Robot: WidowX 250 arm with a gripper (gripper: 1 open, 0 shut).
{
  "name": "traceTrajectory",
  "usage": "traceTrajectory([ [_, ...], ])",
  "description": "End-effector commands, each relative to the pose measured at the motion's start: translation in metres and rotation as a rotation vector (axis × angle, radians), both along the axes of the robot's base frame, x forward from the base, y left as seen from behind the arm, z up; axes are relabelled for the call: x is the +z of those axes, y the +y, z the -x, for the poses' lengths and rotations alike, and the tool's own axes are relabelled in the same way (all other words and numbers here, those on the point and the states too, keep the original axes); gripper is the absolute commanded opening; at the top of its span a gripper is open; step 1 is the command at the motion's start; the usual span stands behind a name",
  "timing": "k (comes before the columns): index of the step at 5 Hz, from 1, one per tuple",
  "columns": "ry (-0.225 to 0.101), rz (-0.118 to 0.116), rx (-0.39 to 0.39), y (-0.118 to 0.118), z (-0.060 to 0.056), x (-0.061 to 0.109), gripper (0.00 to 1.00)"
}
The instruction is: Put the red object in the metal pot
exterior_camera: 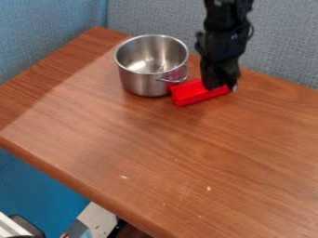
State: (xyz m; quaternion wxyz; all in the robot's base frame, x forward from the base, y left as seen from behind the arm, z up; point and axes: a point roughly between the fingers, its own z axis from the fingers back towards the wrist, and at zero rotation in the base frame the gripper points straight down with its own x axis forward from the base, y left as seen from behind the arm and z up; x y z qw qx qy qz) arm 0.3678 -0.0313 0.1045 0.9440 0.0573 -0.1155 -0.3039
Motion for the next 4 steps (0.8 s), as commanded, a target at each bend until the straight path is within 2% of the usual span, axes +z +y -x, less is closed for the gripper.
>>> traceTrajectory([
  [1,-0.137,0.002,0.011,0.001,-0.005,0.056,0.0],
  [2,-0.135,-0.004,0.036,0.009,-0.001,0.061,1.0],
  [4,-0.077,-0.015,0.06,0.012,0.003,0.041,1.0],
])
